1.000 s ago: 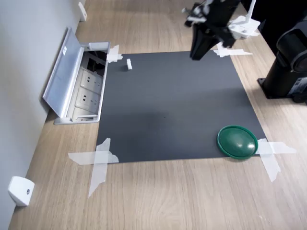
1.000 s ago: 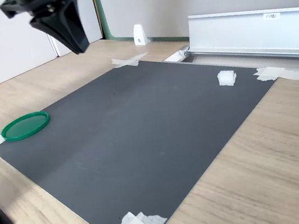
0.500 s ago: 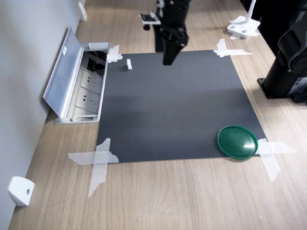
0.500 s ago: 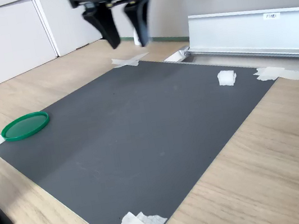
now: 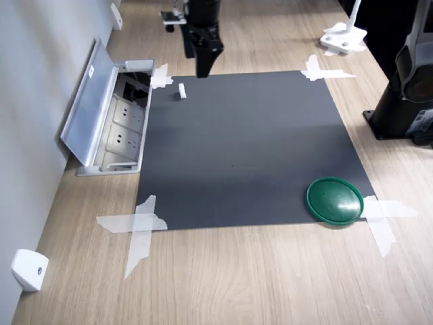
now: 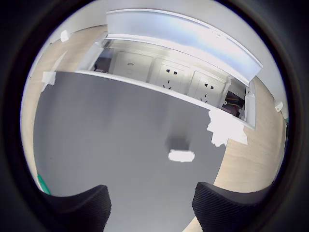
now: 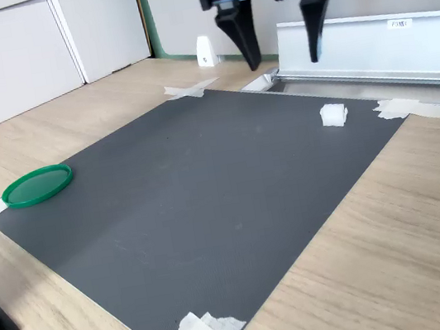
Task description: Grasp a white terminal and put it on the green lid.
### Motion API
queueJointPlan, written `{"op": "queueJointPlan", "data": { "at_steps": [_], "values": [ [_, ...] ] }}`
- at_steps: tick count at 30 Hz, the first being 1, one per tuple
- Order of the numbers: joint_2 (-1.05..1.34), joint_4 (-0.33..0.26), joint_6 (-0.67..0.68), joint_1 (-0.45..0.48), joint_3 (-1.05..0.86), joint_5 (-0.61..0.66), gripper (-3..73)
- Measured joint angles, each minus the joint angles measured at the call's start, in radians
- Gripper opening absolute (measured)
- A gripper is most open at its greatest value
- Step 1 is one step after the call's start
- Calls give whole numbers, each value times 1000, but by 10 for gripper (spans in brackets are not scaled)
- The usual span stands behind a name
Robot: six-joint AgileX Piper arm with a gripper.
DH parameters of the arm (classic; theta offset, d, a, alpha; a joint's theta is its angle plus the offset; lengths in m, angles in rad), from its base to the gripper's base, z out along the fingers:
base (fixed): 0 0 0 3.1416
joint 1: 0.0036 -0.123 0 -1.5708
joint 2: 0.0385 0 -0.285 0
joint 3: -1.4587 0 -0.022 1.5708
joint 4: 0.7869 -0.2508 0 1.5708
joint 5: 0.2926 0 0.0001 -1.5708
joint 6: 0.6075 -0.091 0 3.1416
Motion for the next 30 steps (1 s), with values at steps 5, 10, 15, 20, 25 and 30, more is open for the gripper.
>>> {"op": "queueJointPlan", "data": {
  "at_steps": [5, 10, 15, 20, 25, 30],
  "values": [
    [-86, 20, -24, 5, 56, 9, 724],
    [-152, 33, -38, 5, 88, 15, 724],
    [-181, 1, -34, 5, 93, 18, 724],
    [-202, -17, -20, 5, 96, 19, 720],
    [-205, -20, -19, 6, 99, 20, 711],
    [-205, -20, -18, 6, 101, 24, 711]
  ]
}}
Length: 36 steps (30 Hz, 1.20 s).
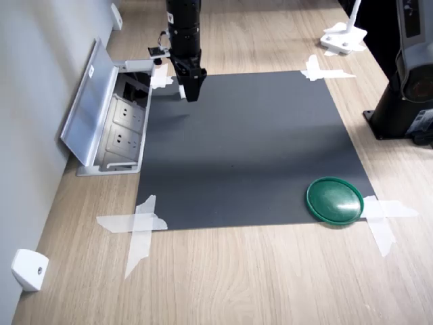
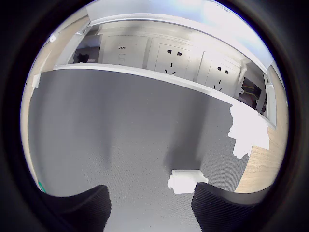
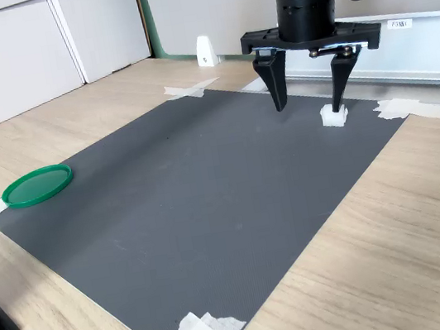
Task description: Grasp a white terminal and put it on the green lid.
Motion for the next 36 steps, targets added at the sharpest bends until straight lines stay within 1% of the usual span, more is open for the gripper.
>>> {"op": "queueJointPlan", "data": {
  "at_steps": [5, 10, 15, 18, 26, 28, 32, 36],
  "values": [
    [-2, -3, 1, 0, 23, 40, 711],
    [27, -5, 3, 0, 52, 48, 711],
    [45, 3, 4, 1, 56, 73, 711],
    [45, -1, 7, 16, 56, 75, 711],
    [35, 2, 50, 90, 56, 60, 709],
    [26, 2, 61, 93, 56, 60, 709],
    [12, -19, 81, 87, 58, 50, 709],
    [-9, -18, 87, 68, 62, 39, 709]
  ]
}}
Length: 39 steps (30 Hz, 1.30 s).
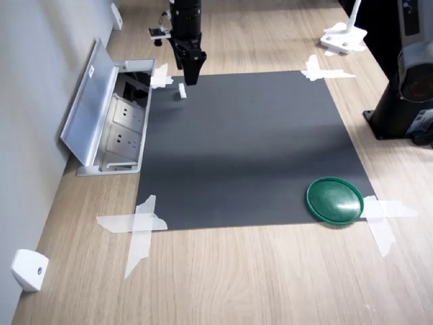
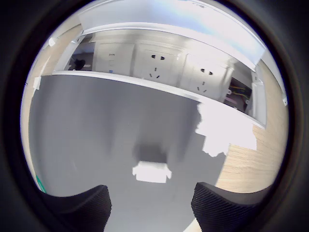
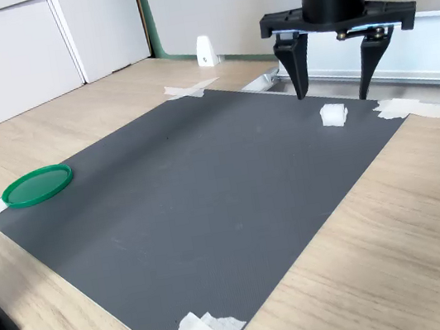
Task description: Grasp a white terminal and put it on the green lid.
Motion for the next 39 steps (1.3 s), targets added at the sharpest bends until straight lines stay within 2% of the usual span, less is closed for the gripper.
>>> {"op": "queueJointPlan", "data": {
  "at_steps": [16, 22, 32, 39],
  "values": [
    [-75, 29, 16, -10, 39, -47, 690],
    [-75, 22, 19, -10, 39, -48, 583],
    [-75, 21, 19, -10, 40, -42, 311],
    [-74, 19, 11, -10, 40, -25, 306]
  ]
}}
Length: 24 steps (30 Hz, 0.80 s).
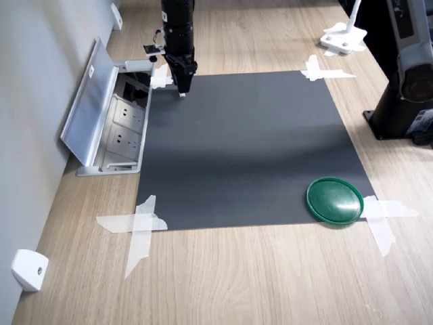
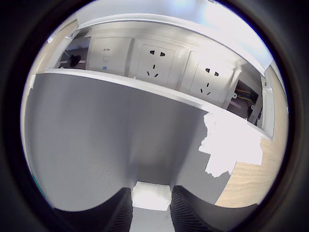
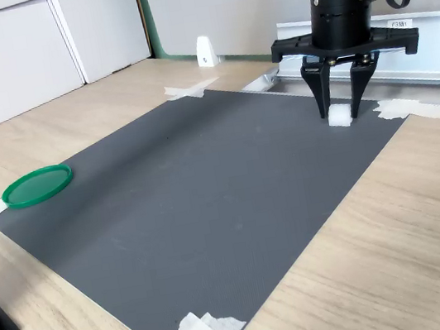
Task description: Grasp a white terminal and put it on the green lid.
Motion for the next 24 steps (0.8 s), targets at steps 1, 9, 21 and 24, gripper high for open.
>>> {"op": "queueJointPlan", "data": {
  "at_steps": [1, 9, 21, 24],
  "values": [
    [6, -4, -1, 0, 0, 13, 306],
    [149, -16, -1, -74, -26, 83, 306],
    [535, -47, -31, -351, -423, 63, 306],
    [629, -52, -59, -436, -536, 41, 306]
  ]
}}
